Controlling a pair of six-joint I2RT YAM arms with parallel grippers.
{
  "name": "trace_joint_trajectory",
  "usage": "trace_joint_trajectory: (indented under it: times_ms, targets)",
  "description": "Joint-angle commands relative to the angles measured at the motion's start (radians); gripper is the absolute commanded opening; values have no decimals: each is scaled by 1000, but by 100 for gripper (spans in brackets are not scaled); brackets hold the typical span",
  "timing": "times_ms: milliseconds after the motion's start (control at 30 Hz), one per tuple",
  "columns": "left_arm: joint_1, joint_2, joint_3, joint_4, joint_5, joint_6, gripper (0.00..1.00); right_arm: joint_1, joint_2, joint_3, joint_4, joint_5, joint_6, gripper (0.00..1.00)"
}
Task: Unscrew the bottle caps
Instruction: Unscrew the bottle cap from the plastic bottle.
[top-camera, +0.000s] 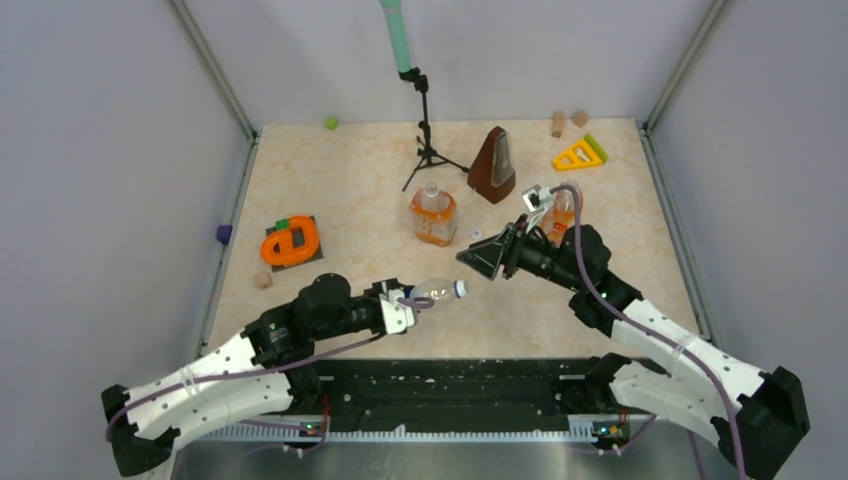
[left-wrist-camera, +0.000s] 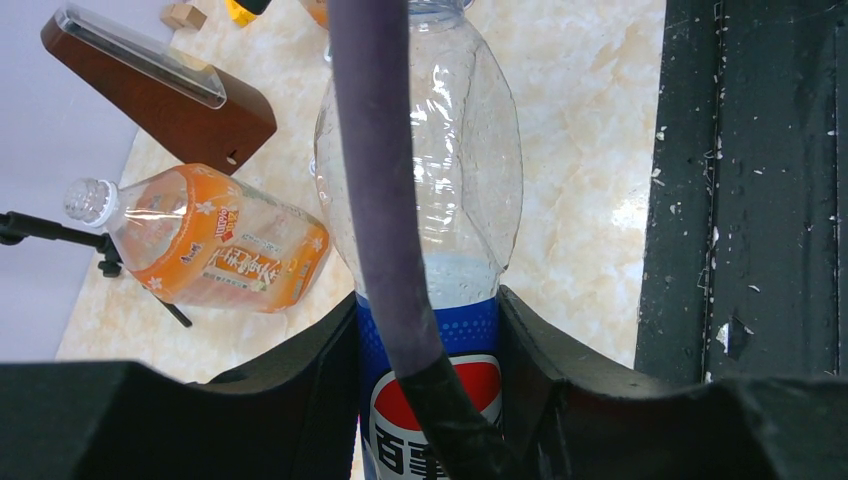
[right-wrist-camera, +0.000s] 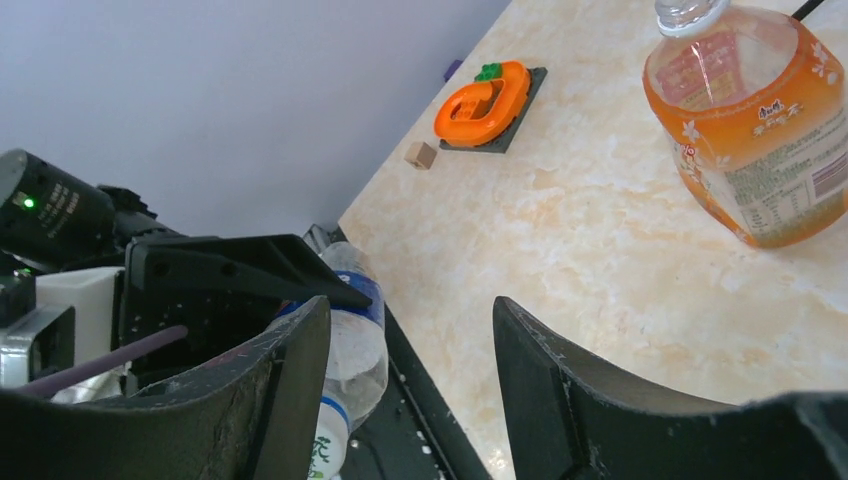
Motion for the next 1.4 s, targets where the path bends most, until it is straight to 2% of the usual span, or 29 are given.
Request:
trace_joint_trajectory:
  times_ms: [0, 300, 433, 567, 700, 767, 800, 833, 900, 1067, 1233, 1300, 1367]
  targets:
    - [-6, -18, -17, 124, -406, 45, 0, -33, 1, 5, 33, -64, 120, 58]
    - [-6, -15, -5, 104, -444, 34, 0, -34, -15, 15, 22, -221, 143, 55]
    - [-6, -9, -3, 110, -457, 36, 0, -34, -20, 38, -71, -252, 107, 55]
    - [-7, 13, 0, 115, -475, 35, 0, -34, -28, 35, -68, -298, 105, 54]
    - [-7, 30, 1, 118, -473, 31, 0, -34, -12, 41, -85, -325, 84, 44]
    - [-7, 33, 3, 119, -475, 29, 0, -34, -9, 42, -89, -329, 76, 34]
    - [-7, 34, 3, 119, -476, 28, 0, -35, -11, 44, -95, -334, 72, 33]
    - [-6, 35, 4, 119, -476, 27, 0, -34, -13, 46, -105, -337, 65, 36]
    - [-7, 33, 5, 119, -481, 26, 0, -34, -17, 48, -118, -349, 53, 49]
    - [-8, 33, 6, 118, -488, 28, 0, -34, -17, 59, -167, -355, 13, 50]
    - [-8, 35, 5, 116, -486, 26, 0, -34, -22, 60, -166, -356, 4, 36]
    - [-6, 39, 8, 111, -485, 24, 0, -34, -21, 61, -167, -354, -1, 27]
    - [-8, 38, 10, 106, -479, 22, 0, -34, -21, 63, -167, -351, -18, 13]
